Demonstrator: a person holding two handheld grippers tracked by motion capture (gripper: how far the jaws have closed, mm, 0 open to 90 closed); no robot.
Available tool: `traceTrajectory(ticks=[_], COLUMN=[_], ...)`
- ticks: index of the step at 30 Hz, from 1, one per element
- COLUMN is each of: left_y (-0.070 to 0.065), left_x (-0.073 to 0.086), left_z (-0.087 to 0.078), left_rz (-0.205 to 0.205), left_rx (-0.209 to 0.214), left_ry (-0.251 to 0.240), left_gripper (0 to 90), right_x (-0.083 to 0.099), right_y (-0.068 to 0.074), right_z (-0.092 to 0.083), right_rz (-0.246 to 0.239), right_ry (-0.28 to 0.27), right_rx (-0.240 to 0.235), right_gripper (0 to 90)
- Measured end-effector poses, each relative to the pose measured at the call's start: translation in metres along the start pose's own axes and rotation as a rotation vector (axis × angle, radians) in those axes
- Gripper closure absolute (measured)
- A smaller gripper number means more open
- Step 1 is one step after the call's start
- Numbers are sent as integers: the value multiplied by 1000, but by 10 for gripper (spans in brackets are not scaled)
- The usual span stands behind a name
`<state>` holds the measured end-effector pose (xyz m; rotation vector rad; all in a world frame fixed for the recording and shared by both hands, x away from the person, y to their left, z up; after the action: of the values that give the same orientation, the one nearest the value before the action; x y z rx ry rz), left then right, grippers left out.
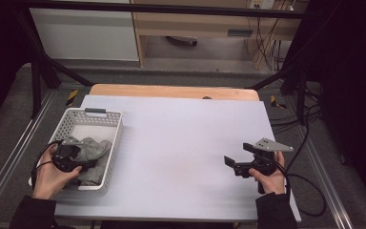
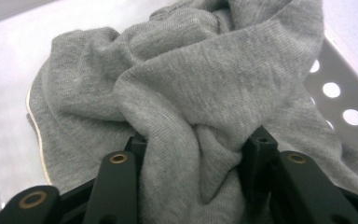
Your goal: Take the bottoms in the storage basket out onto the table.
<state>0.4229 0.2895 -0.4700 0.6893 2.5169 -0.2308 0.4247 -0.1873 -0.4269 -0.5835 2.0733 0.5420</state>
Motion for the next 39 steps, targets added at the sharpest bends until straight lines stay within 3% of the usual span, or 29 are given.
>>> traceTrajectory(ticks=[18, 28, 39], left_y=[0, 0, 1], left_x=[-3, -4, -7], left_z=[-2, -5, -11], left_rz=[-1, 7, 10], left_rx=[10, 14, 12], left_ry=[0, 3, -26], left_gripper=[689, 699, 710], right_x=[1, 0, -1], right_y=[-1, -1, -1], right_z=[0, -1, -2], right_rz=[5, 1, 5], right_ry=[3, 1, -4], right_rx=[-2, -2, -2], right_gripper=[43, 43, 43])
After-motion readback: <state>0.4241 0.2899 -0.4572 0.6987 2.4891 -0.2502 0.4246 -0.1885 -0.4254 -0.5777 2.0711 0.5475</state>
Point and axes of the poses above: each handheld gripper's, and its own axes: z roughly forward along the jaws, x roughly out of its underside, y roughly to its left, the point moved 10 cm from there along z, roughly forward along the jaws, and after that the axes turned 4 degrees about y, right-handed, at the moved point
